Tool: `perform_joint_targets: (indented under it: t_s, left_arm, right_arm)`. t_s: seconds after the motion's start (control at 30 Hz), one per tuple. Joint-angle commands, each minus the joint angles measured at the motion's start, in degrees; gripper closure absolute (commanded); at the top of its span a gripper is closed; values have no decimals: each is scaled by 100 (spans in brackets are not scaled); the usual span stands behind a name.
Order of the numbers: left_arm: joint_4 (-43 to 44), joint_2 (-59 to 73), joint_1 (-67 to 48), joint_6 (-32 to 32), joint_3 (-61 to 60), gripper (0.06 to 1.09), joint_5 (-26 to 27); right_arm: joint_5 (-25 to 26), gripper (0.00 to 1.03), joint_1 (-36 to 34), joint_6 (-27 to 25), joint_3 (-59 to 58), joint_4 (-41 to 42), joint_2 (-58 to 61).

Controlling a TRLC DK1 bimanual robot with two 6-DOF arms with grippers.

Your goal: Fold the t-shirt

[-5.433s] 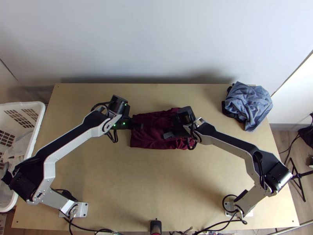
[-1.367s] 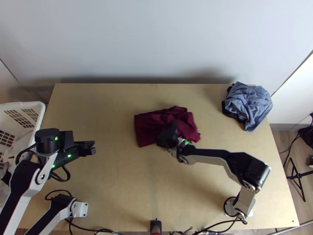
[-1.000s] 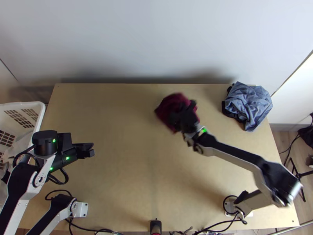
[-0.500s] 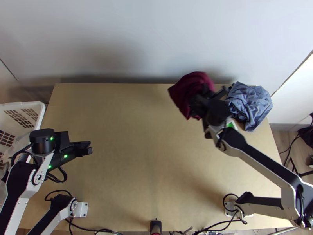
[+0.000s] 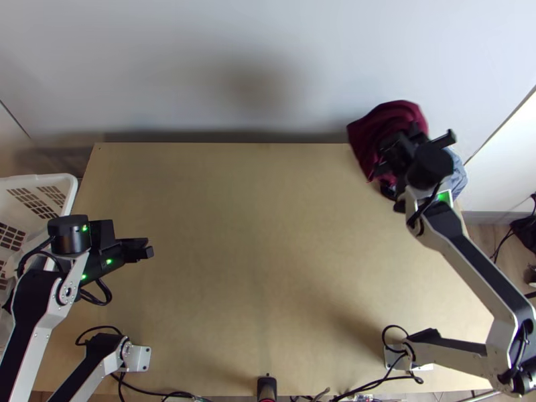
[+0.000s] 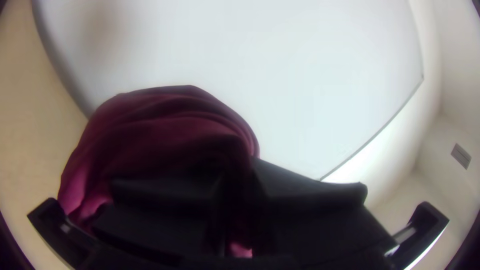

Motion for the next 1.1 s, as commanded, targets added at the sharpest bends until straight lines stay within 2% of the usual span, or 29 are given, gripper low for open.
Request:
perform_joint_targets:
  t_s: [0.0,0.23,0.53,0.83,1.07]
  left_arm:
    - [187,247,312,274,-126,103,6]
    - [459,564,470,467,-205,103,6]
    - [653,950,620,581,-56,103,32]
    - [723,1258,734,617,14,103,76]
    - [749,1249,760,608,-135,103,85]
  right_arm:
    - [-92,100,-816,209,511,44,532]
    - [-92,100,-1264,446,1338,44,1341]
    - [-109,100,-2257,350,2261,88,2167]
    - [-637,100,-3154,156,2849,62,2448]
    - [-997,100,-3514,-142,3403,-167,2650]
